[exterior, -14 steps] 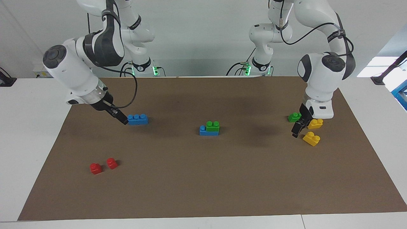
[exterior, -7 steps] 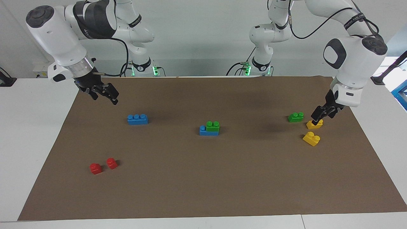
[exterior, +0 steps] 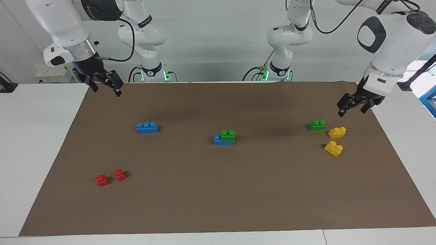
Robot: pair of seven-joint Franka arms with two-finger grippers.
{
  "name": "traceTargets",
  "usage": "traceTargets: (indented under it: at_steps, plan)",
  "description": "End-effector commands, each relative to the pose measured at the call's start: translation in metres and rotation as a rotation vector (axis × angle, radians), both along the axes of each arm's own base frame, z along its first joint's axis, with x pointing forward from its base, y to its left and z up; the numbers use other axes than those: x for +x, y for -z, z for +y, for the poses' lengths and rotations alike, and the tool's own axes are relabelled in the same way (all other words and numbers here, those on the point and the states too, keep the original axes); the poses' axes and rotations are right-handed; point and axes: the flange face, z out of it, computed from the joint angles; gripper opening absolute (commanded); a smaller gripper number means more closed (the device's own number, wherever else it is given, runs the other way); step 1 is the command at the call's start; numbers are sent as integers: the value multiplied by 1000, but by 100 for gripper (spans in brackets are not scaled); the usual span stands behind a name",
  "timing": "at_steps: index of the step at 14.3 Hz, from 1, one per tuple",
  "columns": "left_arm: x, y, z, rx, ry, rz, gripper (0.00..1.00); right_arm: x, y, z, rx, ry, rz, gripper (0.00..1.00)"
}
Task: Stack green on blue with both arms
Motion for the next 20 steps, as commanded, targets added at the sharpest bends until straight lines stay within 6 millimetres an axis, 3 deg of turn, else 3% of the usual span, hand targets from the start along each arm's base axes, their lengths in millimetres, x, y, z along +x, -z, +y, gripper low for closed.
traceTargets:
  at_steps: [1,12,20]
  plan:
    - [-9,-8,-2,-8,9,13,100,-3,-1,-8,-36,-35,-1,100]
    - [-31,-22,-6,-17,-33,100,100,-5,0,-12,-65,-130,10,100]
    - [-33,-22,-5,-17,-33,108,100,-7,2,-11,-62,-166,19,100]
